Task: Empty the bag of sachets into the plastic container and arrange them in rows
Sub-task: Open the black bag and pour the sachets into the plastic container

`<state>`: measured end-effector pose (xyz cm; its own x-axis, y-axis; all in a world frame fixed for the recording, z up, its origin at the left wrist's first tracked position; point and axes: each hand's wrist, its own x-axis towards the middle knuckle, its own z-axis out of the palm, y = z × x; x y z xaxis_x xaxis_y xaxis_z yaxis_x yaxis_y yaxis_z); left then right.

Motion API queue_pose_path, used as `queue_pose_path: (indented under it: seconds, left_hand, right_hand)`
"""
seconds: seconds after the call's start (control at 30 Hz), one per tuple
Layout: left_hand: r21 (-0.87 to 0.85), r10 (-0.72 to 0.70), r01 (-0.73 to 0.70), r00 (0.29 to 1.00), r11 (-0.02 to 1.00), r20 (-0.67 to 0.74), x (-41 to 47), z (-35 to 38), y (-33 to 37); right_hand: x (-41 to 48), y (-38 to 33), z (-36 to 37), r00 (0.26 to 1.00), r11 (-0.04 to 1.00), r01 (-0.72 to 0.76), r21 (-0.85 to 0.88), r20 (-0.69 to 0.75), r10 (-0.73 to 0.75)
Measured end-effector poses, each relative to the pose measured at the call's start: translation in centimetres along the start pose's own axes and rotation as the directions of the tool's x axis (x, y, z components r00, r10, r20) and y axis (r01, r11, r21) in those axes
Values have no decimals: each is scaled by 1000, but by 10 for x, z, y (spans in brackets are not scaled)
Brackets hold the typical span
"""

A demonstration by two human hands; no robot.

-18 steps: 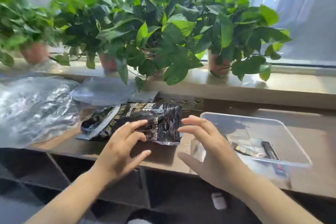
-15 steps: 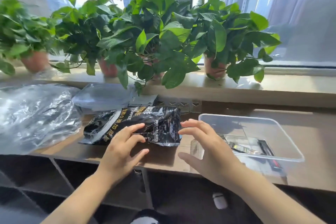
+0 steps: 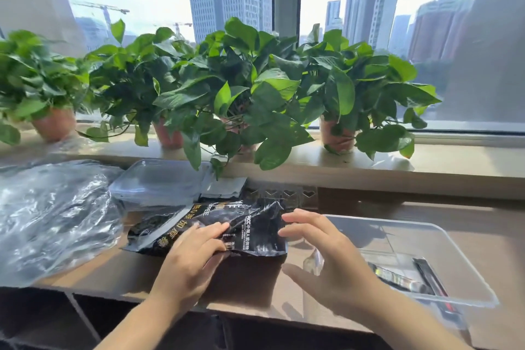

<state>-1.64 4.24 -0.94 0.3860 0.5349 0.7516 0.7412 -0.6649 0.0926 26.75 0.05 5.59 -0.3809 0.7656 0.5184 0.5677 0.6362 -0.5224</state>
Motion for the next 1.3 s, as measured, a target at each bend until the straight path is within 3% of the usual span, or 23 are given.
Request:
queue_pose_path:
  seconds: [0.2,0.47,0.87,1.0,1.13,1.3]
  left_hand:
    - [-37,-51,49,998,998,-41,25,0,-5]
    - [-108,-135,125,987,986,-89,46,0,-1]
    - [-210,-85,57,988,976,-128,66,-6,-4]
    - [-199,-85,57,987,978,-137,71,-9,0]
    - [-175,-50,23,988,984,-147,75,-11,2]
    - [-232,-10,0,999,973,-43,78,-15,-4]
  right_hand:
    - [25,4,-5,985,992,126,13,116,-126]
    - [53,25,-3,962,983,114,-144,263,-73]
    - [83,33,-8,977,971,202,-126,-48,-209]
    - [89,31,-11,986,984,152,-92,-56,-158]
    - [95,28,-16,992,988,124,96,-39,-121]
    - [99,23,-14,994,978,111,179,-26,-108]
